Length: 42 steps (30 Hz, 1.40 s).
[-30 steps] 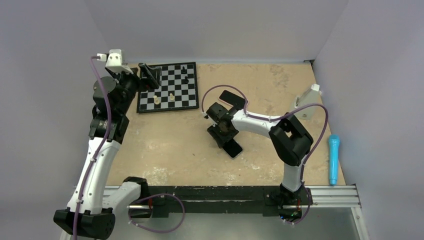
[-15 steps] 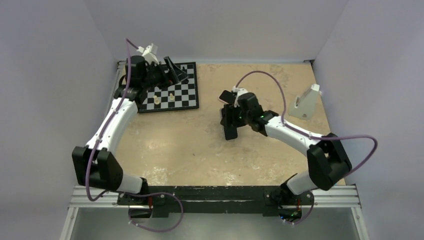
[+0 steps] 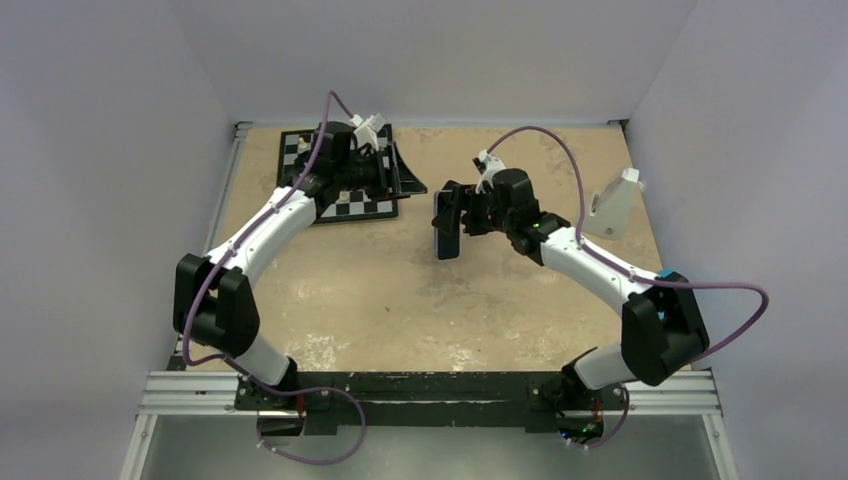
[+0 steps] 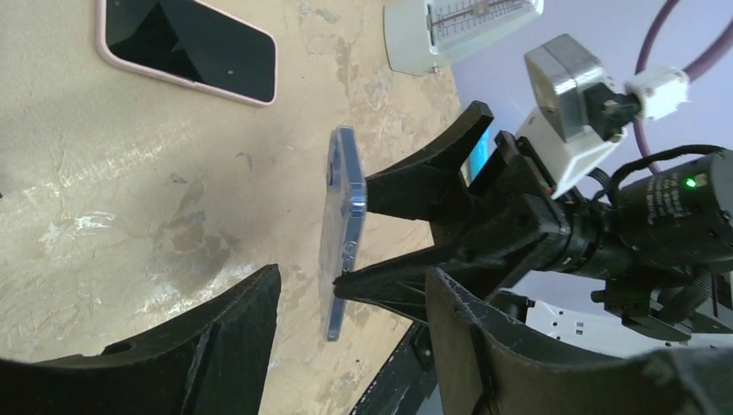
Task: Take the phone out of the phone case
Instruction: Pick up the phone at the center of the board.
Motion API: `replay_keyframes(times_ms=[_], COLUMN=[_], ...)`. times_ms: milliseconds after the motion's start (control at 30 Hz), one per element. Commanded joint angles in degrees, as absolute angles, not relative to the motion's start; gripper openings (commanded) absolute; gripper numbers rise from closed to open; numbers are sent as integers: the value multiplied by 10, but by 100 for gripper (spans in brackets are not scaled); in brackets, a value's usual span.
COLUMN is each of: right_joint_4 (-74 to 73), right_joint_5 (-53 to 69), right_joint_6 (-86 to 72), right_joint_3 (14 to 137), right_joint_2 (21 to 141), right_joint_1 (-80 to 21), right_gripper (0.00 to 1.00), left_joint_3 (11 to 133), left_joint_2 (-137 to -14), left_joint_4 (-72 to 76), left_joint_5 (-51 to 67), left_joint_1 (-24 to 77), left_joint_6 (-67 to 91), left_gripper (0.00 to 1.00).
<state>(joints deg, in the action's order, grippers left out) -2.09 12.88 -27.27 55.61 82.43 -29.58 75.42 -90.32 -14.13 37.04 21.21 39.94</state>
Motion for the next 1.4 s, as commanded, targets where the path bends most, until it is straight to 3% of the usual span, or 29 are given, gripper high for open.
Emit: replay_keyframes(times_ms=[0, 433, 533, 667, 700, 833, 933, 1100, 1367], right_joint_4=[39, 33, 33, 25, 23, 8, -28, -83, -100], right_joint_5=[162, 80, 68, 61, 64, 112, 150, 231, 396], right_joint_6=[-298, -298, -295, -286, -279, -234, -191, -137, -94], right_joint_3=[606, 639, 643, 637, 636, 621, 614, 604, 592], right_joint_2=[812, 818, 818, 819, 820, 815, 805, 773, 745], right_joint_1=[-308, -368, -379, -383, -383, -383, -379, -346, -275], right_gripper=[0, 0, 0, 0, 4, 57, 75, 83, 83], left_joint_3=[777, 781, 783, 789, 791, 794, 797, 820, 819], left_joint_2=[-908, -924, -929, -927, -925, -918, -913, -909, -904], left_joint_4=[-146, -177, -180, -183, -184, -179, -176, -201, -167], left_joint_5=[373, 337, 334, 343, 344, 358, 368, 381, 476], left_joint_1=[209, 246, 254, 255, 255, 254, 255, 255, 255], left_joint_6=[405, 389, 386, 378, 375, 362, 342, 291, 233], left_gripper=[64, 42, 31, 9, 5, 0, 0, 0, 0])
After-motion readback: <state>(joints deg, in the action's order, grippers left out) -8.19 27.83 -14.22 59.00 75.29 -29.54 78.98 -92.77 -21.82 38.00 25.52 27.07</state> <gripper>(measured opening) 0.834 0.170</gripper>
